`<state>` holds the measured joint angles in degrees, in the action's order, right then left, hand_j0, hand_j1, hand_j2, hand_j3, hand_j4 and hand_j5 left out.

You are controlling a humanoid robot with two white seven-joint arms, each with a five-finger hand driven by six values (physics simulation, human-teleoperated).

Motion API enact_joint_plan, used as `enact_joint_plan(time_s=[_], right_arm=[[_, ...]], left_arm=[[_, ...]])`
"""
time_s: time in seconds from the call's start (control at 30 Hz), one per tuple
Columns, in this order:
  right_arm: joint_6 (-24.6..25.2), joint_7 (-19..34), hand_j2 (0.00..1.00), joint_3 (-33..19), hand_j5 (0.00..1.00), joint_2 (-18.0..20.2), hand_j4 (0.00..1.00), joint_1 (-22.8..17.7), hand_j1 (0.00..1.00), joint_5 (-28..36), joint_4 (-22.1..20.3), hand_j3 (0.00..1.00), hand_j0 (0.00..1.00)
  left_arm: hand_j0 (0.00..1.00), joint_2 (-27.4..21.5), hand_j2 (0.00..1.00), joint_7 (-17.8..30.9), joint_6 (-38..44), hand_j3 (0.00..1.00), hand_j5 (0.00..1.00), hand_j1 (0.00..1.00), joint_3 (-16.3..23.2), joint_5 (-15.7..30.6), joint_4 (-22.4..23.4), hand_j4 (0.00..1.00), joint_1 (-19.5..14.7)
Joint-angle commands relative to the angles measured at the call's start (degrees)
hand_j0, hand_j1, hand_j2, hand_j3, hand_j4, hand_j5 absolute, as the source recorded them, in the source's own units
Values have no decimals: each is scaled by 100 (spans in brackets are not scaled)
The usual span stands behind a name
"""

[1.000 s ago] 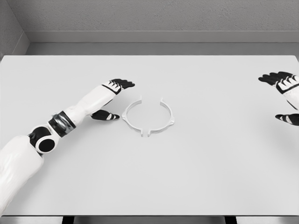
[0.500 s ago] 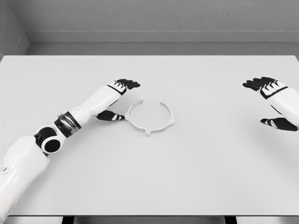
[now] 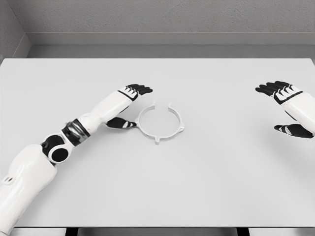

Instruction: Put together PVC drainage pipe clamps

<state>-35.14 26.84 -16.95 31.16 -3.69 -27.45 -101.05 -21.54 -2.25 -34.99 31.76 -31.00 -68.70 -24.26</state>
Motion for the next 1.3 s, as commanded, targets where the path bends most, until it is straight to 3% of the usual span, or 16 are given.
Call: enact_joint_plan(time_s=[0.0, 0.43, 0.63, 1.27], right_arm=[[14, -3, 100, -1, 100, 4, 100, 0, 100, 38, -3, 100, 100], [14, -3, 100, -10, 100, 13, 100, 0, 100, 38, 15, 100, 100], [14, -3, 100, -10, 100, 13, 100, 0, 100, 38, 6, 100, 100], [14, 5, 100, -19, 100, 13, 100, -9, 100, 30, 23, 100, 100]], left_arm=[[100, 44, 100, -3, -1, 100, 100, 100, -3, 41, -30, 100, 0], [100, -263, 100, -3, -1, 100, 100, 100, -108, 103, 23, 100, -70], [100, -167, 100, -3, -1, 100, 100, 100, -47, 50, 383, 100, -220], [100, 97, 100, -3, -1, 100, 100, 100, -20, 32, 392, 100, -211]])
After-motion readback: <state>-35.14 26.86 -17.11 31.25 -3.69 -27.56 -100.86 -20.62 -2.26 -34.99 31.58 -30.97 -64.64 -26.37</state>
